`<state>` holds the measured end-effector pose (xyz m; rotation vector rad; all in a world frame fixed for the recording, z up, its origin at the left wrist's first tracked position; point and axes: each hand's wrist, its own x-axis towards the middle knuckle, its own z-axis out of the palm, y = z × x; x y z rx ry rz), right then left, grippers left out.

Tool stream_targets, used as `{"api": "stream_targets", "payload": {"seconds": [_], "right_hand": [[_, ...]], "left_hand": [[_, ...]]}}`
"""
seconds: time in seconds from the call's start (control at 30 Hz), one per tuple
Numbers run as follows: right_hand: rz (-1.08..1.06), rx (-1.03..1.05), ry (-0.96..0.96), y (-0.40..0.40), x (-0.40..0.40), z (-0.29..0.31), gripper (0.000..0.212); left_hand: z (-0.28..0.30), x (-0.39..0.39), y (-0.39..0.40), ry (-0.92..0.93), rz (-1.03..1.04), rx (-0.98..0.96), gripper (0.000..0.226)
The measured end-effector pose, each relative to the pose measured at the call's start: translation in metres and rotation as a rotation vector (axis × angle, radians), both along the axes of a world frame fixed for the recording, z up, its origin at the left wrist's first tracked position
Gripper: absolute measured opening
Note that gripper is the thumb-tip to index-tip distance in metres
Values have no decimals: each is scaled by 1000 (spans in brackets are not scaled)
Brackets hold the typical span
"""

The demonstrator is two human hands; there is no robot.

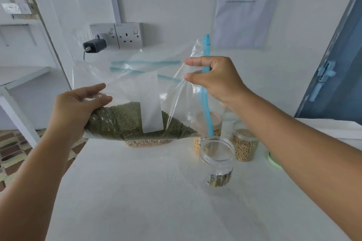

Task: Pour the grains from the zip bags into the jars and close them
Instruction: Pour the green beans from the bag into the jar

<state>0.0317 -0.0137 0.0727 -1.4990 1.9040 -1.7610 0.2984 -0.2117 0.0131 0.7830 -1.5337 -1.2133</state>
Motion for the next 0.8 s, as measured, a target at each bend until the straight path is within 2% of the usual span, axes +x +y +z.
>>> {"api": "stream_targets", "payload": {"seconds": [0.13, 0.33, 0.8], "right_hand": [[21, -25, -23, -5, 3, 10, 41], [38, -21, -88, 6, 2, -7, 40], [21, -73, -177, 30, -11, -17, 39]], "left_hand": [[10, 7, -4, 1, -25, 41, 43], [9, 13, -1, -35, -48, 54, 45], [36, -4, 15, -65, -78, -8, 38]]}}
